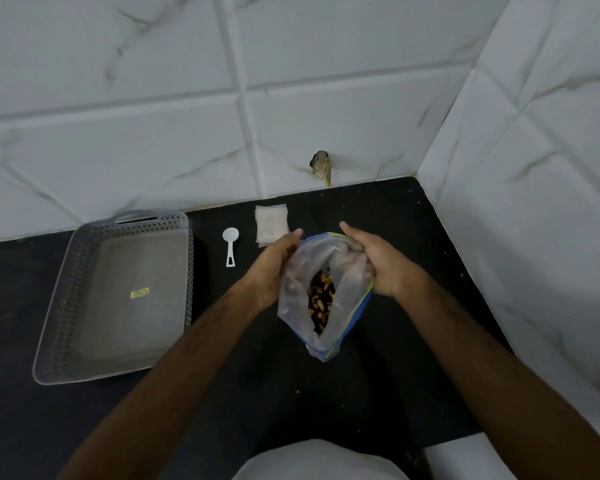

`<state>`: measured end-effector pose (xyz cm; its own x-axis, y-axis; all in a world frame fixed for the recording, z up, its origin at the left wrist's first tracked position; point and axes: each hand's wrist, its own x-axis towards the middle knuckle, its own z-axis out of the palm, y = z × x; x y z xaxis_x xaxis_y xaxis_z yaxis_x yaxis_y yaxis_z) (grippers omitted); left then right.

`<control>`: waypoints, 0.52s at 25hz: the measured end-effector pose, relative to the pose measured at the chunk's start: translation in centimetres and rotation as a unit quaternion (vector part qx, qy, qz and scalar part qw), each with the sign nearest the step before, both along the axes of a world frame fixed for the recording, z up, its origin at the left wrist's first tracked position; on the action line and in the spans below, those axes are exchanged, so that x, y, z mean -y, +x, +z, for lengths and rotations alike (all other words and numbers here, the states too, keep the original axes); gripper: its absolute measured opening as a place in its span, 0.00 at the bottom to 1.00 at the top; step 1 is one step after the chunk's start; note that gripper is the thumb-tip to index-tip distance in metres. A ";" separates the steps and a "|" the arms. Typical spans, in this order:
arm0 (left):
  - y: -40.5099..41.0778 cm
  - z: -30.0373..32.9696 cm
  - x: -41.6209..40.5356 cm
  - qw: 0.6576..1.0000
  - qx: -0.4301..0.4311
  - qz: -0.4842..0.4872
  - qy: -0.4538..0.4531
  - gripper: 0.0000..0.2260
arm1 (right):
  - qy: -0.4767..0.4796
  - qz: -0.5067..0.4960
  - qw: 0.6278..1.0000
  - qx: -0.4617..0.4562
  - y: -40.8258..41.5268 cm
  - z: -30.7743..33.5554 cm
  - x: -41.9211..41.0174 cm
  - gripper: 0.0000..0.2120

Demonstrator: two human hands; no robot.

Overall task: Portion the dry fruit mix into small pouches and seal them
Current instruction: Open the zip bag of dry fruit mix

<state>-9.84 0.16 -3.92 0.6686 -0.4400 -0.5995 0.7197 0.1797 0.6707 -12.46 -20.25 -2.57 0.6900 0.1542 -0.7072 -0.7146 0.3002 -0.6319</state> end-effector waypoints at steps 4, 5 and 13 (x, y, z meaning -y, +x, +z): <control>-1.1 0.2 -0.3 0.904 0.347 -0.092 0.232 0.20 | -0.033 -0.056 0.997 0.038 -0.6 0.0 -0.6 0.26; -1.1 0.0 -0.6 0.829 0.442 -0.121 0.322 0.21 | -0.109 -0.041 0.990 0.077 -0.9 0.3 -0.6 0.27; -1.5 0.5 0.4 0.695 0.481 -0.214 0.489 0.12 | -0.358 0.020 0.924 0.135 -5.4 -1.0 -1.3 0.07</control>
